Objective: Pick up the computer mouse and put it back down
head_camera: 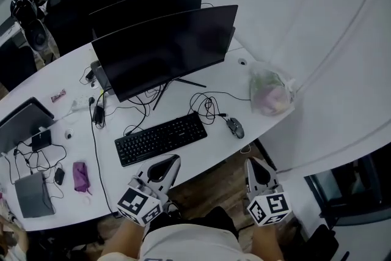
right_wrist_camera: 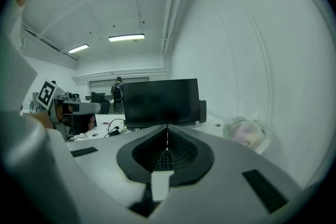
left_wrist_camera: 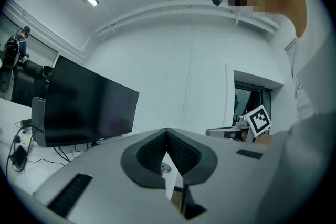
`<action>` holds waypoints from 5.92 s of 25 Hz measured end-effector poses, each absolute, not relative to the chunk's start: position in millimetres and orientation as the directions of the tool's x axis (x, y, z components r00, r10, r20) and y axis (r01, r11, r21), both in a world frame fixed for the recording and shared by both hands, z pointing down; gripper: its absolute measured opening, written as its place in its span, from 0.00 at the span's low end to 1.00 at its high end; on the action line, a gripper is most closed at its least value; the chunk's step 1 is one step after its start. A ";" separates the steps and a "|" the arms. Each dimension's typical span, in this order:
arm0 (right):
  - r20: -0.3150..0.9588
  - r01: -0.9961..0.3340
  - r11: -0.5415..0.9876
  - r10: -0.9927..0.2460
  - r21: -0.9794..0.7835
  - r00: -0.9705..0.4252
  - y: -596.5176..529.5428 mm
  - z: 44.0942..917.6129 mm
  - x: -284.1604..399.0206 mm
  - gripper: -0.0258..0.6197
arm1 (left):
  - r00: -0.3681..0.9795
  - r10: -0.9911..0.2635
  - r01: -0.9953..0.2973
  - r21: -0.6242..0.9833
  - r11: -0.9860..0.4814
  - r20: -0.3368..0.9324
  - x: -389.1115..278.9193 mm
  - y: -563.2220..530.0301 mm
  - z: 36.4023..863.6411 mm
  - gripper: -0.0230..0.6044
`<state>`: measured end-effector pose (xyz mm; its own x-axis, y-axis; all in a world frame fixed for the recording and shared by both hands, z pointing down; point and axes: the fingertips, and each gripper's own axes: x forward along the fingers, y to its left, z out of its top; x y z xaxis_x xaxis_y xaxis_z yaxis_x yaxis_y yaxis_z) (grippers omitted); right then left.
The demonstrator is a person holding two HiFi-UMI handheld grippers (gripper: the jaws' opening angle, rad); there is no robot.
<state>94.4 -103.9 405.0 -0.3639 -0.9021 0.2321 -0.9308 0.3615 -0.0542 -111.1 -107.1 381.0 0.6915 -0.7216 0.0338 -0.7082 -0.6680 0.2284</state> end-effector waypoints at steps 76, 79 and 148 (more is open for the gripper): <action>0.805 -0.860 0.511 -0.511 0.004 -0.301 -291.5 722.0 185.6 0.46 | 0.475 -0.809 -0.864 0.354 -0.357 0.345 -30.5 -191.7 500.3 0.04; 0.781 -0.863 0.505 -0.543 0.010 -0.309 -292.0 714.3 185.1 0.46 | 0.473 -0.811 -0.866 0.351 -0.357 0.343 -31.9 -191.0 499.4 0.04; 0.087 -0.905 0.421 -0.905 0.066 -0.415 -240.1 334.8 139.0 0.45 | 0.467 -0.882 -0.862 0.191 -0.470 -0.063 -99.3 -166.3 321.6 0.04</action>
<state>139.0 -240.1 334.8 -0.4153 -0.9055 0.0874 -0.9045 0.4213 0.0662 -99.3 -166.3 321.6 0.4673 -0.8819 -0.0630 -0.8616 -0.4702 0.1913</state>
